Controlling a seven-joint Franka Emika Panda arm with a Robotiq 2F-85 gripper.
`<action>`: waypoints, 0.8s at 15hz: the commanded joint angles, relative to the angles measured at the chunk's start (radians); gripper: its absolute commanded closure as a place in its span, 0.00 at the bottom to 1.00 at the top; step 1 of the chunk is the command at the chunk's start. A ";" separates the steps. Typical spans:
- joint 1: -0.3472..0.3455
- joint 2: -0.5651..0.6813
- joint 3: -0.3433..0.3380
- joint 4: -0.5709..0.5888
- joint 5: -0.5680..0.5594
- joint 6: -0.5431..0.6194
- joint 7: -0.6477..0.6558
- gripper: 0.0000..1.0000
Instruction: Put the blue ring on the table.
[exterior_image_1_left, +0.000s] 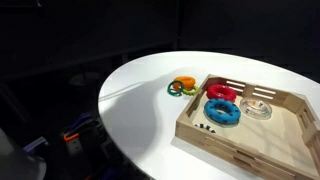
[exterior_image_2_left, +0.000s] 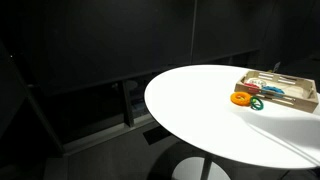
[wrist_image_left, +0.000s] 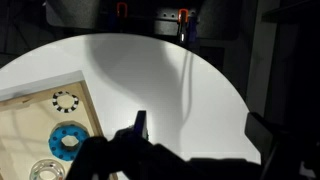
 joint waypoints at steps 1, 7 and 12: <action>-0.019 0.002 0.014 0.003 0.006 -0.003 -0.008 0.00; -0.021 0.019 0.025 0.037 0.014 0.028 0.015 0.00; -0.028 0.076 0.031 0.106 0.015 0.095 0.056 0.00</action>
